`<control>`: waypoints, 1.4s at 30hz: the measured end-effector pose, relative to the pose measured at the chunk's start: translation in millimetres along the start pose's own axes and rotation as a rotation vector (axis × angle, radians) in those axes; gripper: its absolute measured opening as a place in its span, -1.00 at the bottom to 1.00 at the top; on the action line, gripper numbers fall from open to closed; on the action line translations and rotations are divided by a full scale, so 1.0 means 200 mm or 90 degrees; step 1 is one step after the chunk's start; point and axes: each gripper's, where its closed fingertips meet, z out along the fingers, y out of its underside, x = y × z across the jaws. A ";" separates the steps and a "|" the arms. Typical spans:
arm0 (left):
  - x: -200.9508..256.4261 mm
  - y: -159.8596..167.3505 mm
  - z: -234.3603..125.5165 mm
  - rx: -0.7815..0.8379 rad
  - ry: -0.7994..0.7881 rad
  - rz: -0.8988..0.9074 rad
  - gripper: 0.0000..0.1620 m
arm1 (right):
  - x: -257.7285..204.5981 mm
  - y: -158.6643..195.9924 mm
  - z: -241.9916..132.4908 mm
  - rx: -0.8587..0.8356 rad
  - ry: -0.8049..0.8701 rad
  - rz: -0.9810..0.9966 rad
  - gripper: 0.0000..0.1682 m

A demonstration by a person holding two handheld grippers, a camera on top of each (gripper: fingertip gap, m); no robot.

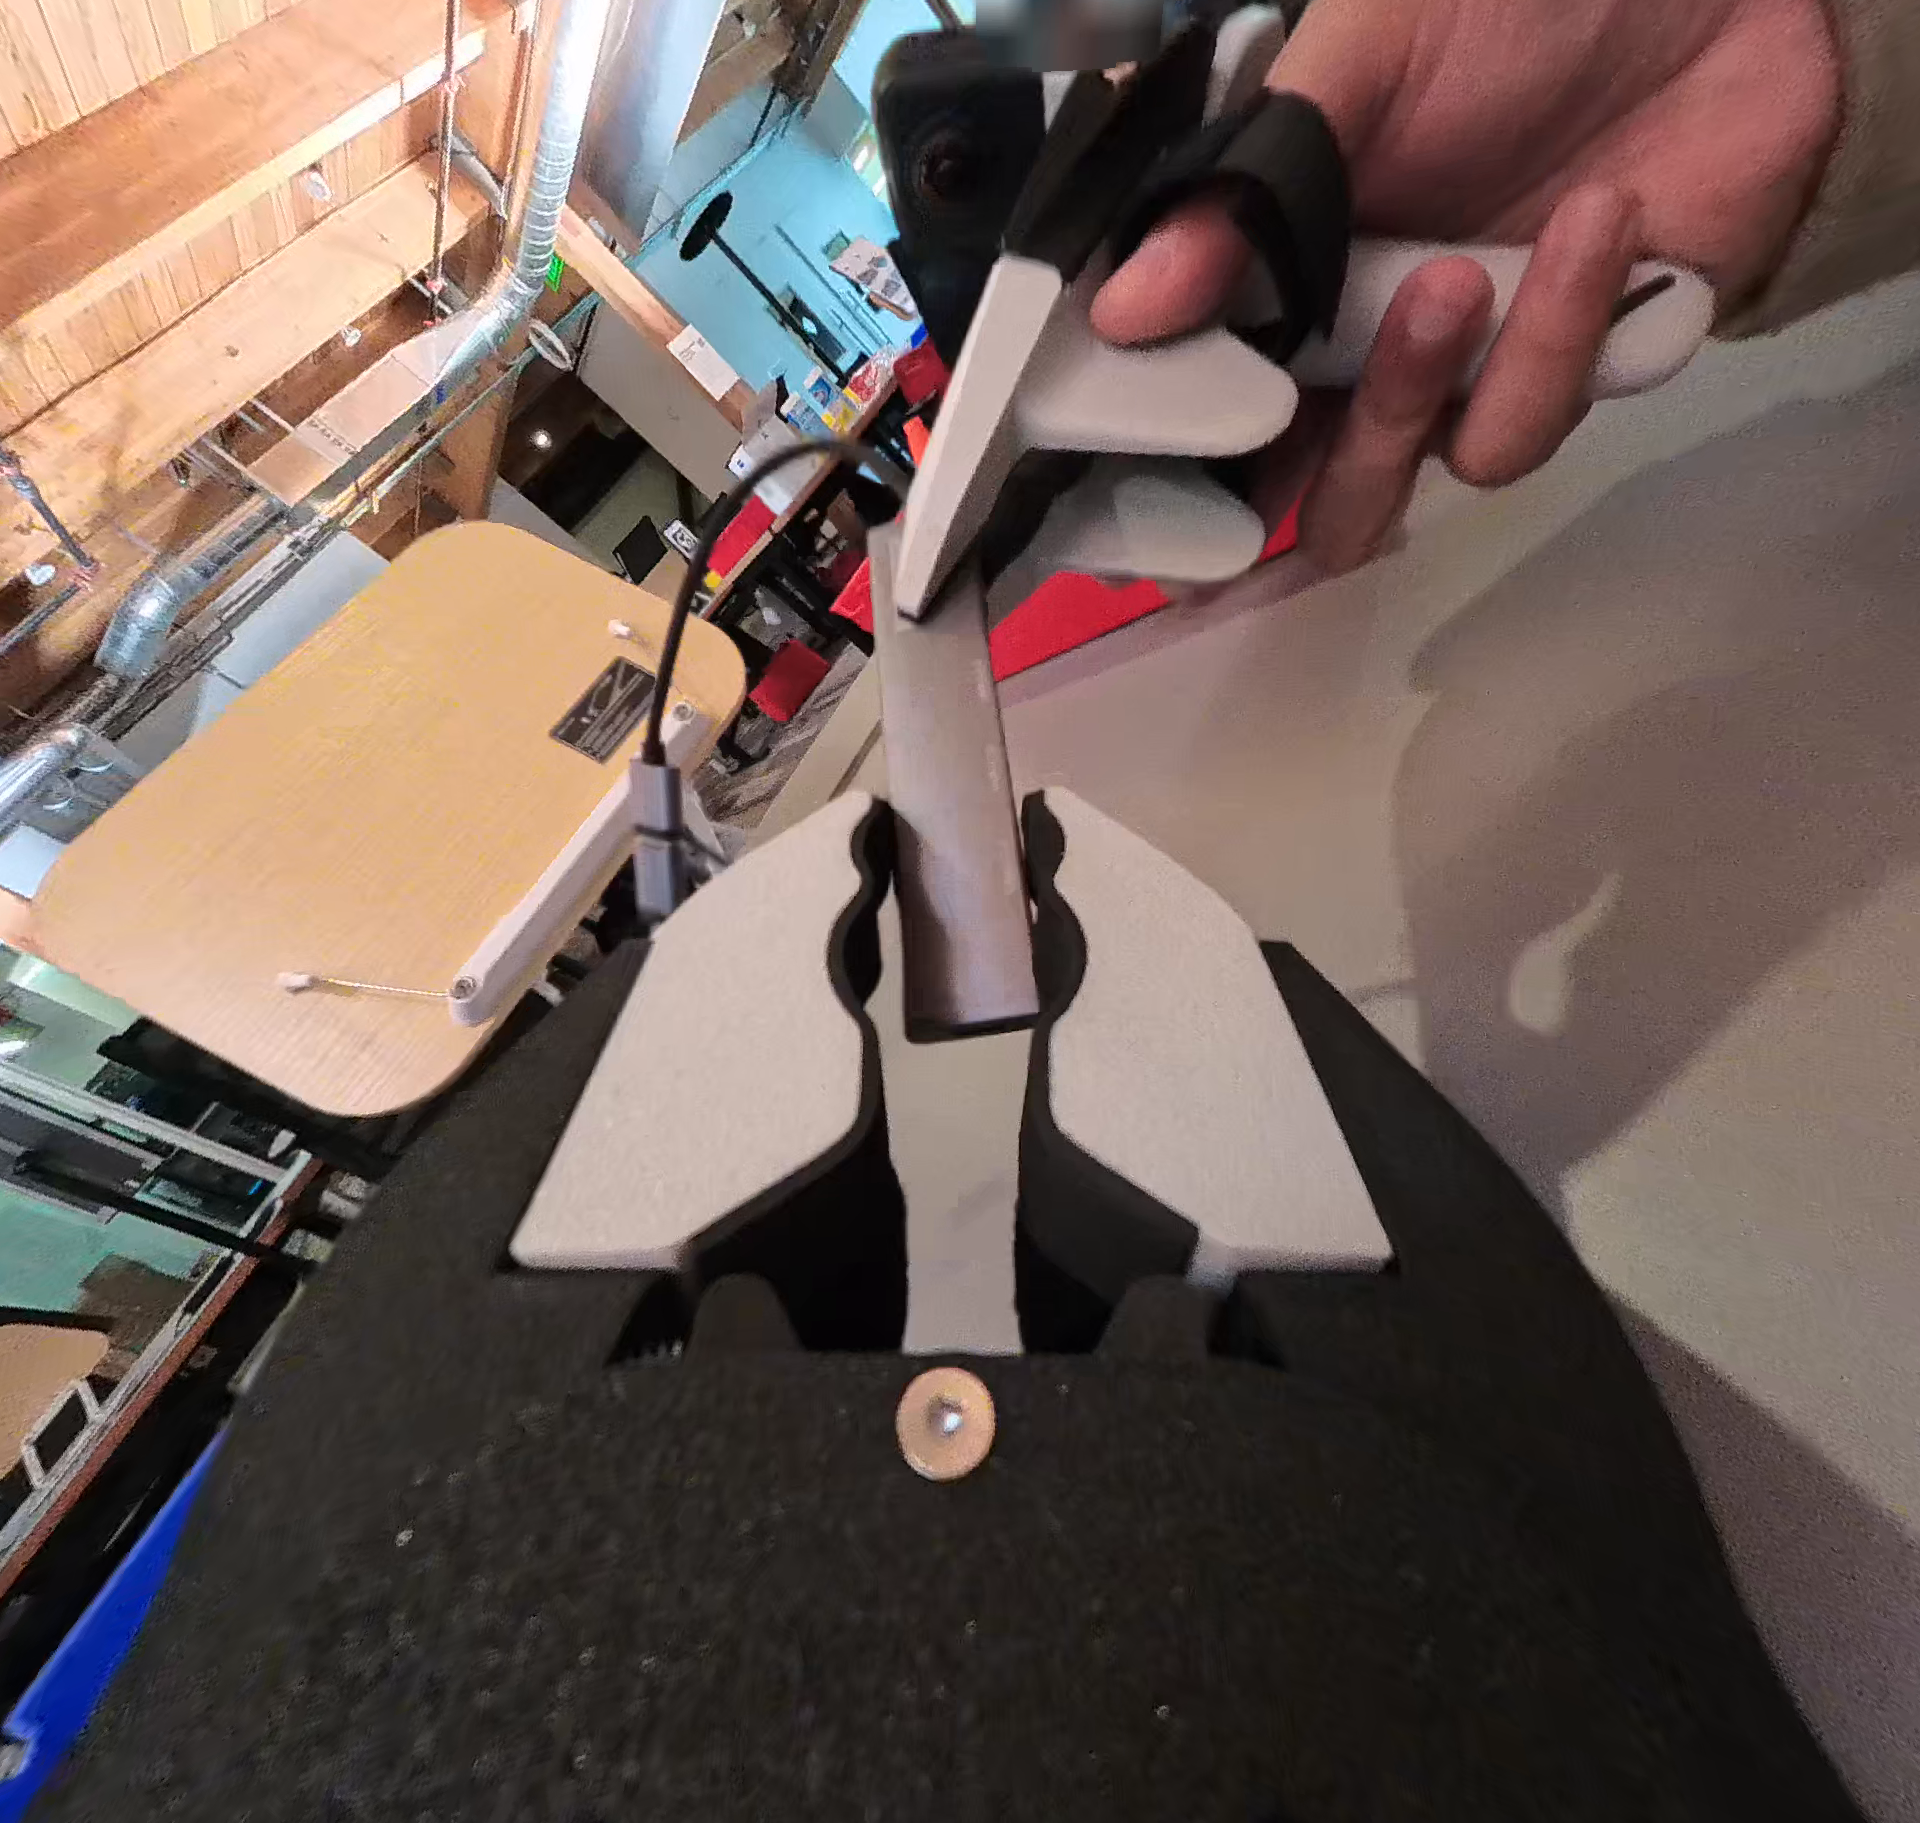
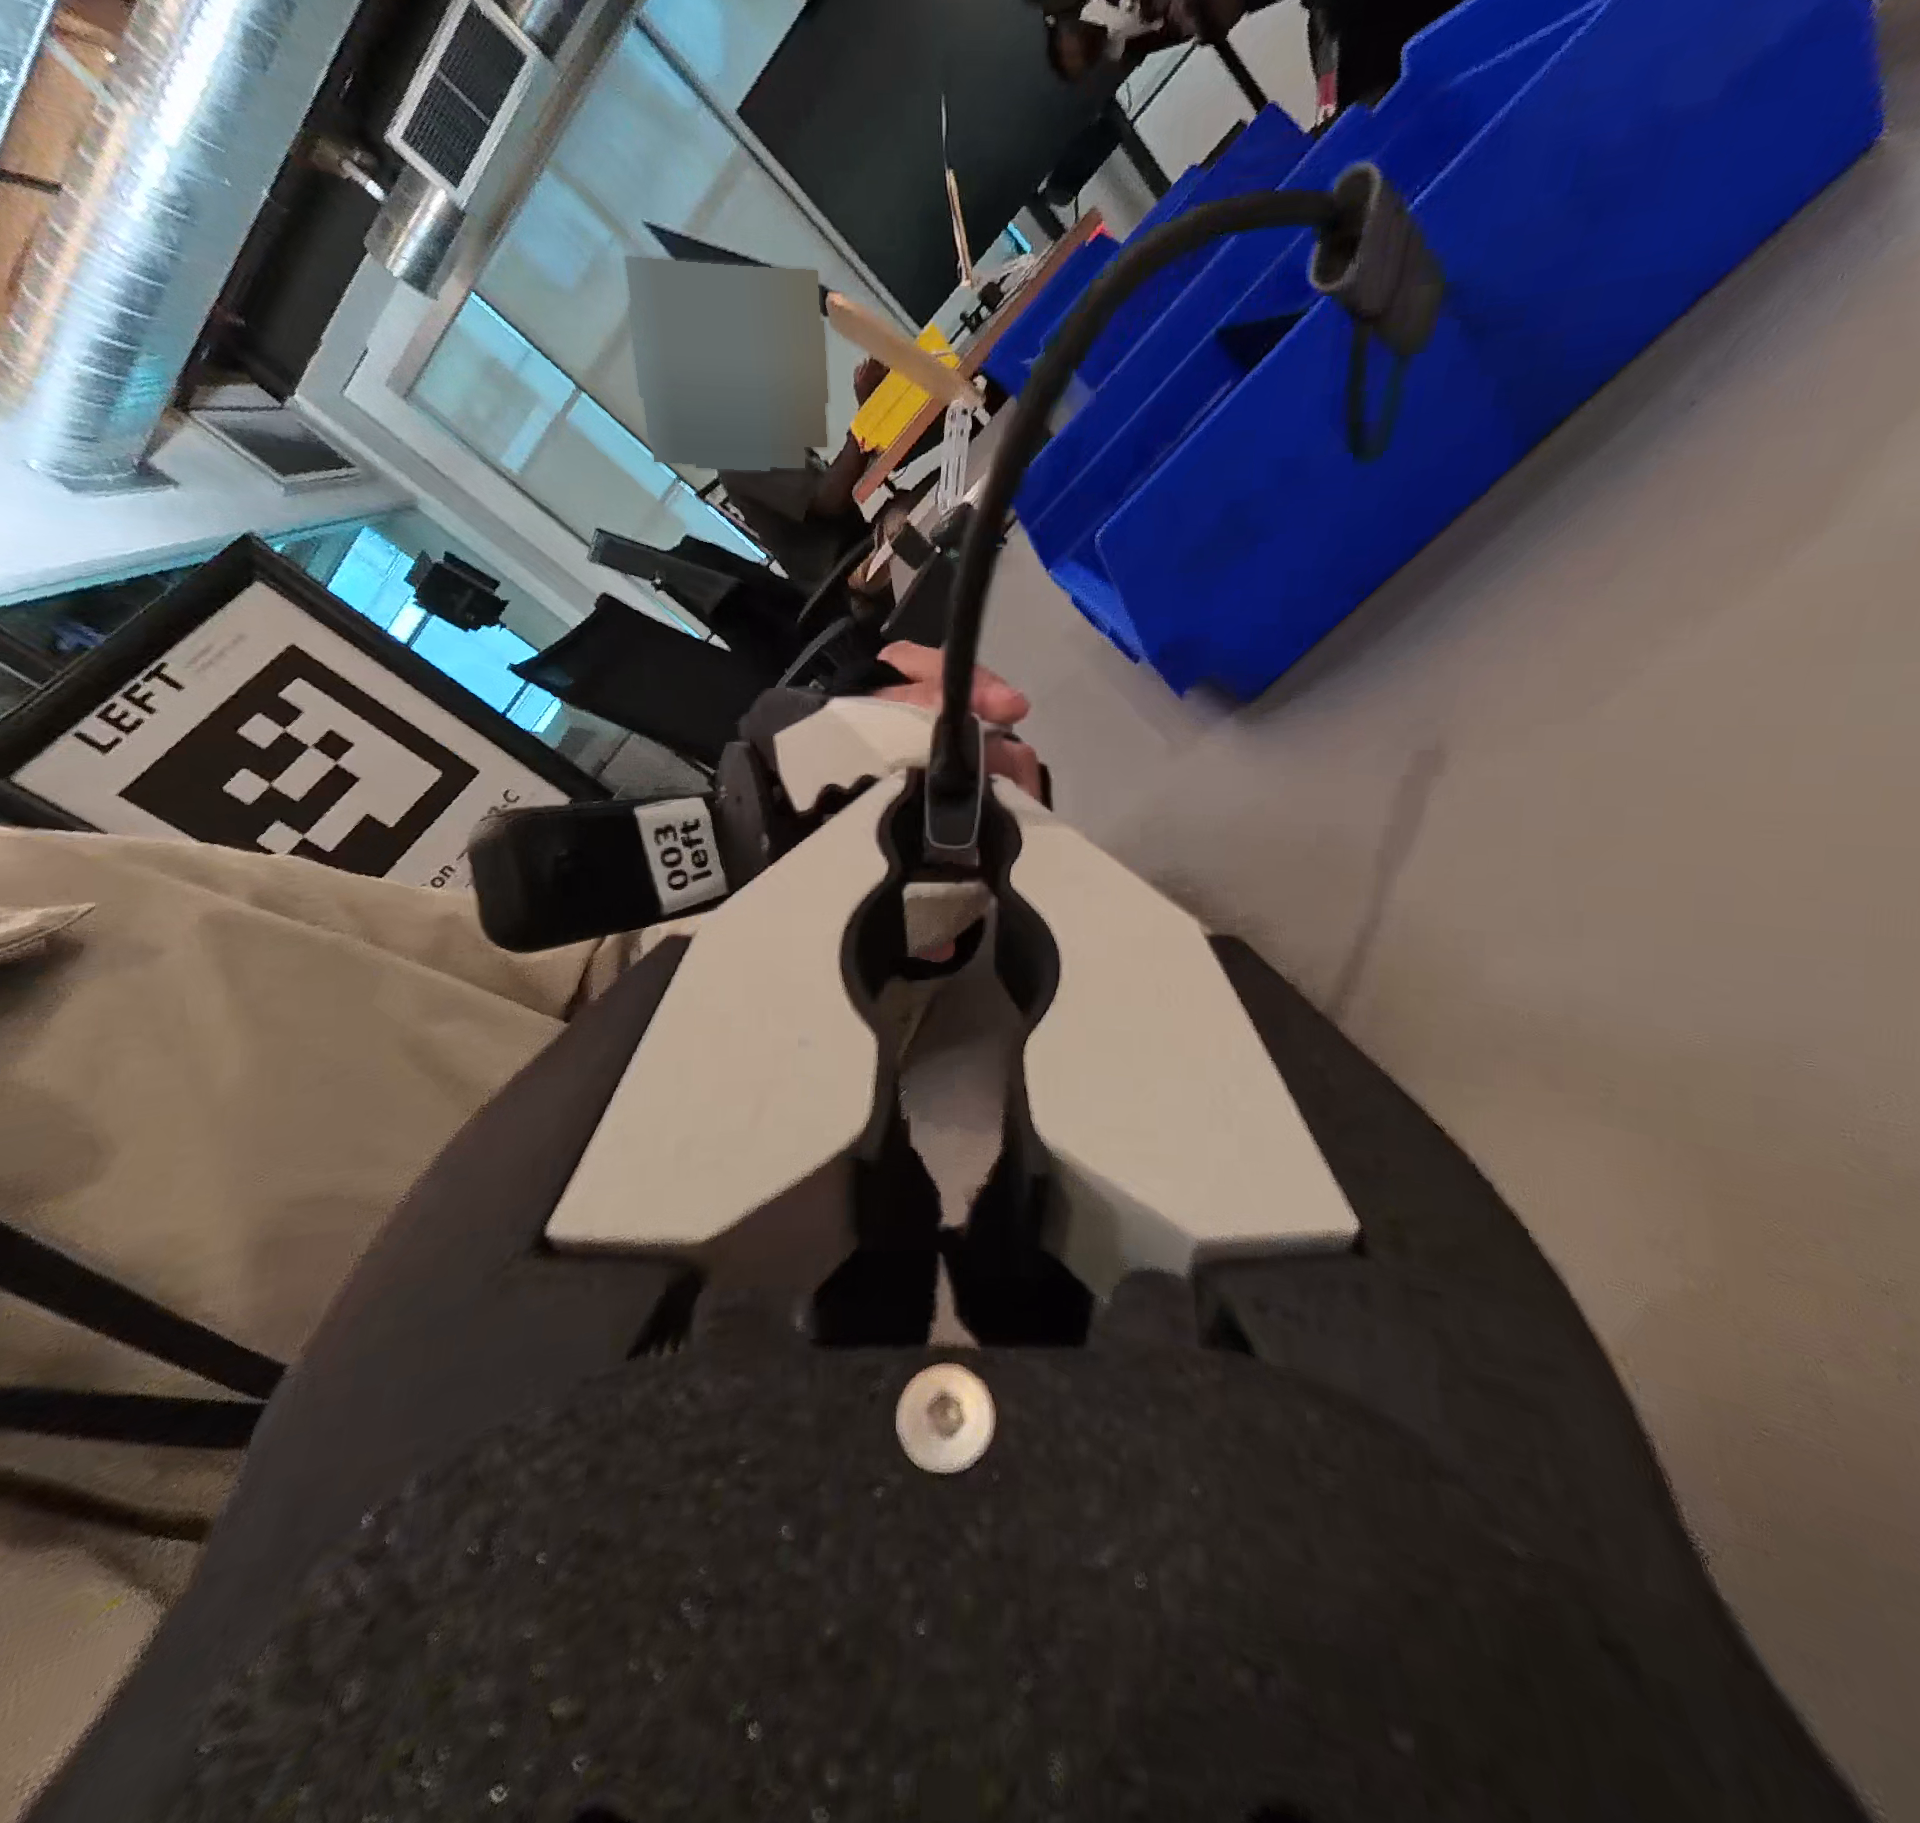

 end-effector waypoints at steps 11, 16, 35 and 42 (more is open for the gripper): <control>0.00 0.14 0.03 -0.093 0.017 -0.265 -0.72 | 0.15 -0.70 -0.81 0.138 0.433 -0.262 -0.90; -0.03 0.20 0.04 -0.116 0.027 -0.410 -0.72 | 0.39 -1.01 -1.39 -0.039 0.833 -0.430 -0.90; -0.06 0.16 -0.16 -0.161 -0.033 -0.616 -0.73 | 1.05 -0.85 -1.33 -0.371 0.757 -0.304 -0.45; -0.42 0.45 -0.81 -0.315 -0.374 -0.470 -0.63 | 0.27 -0.68 -1.22 0.214 0.584 -0.313 -0.71</control>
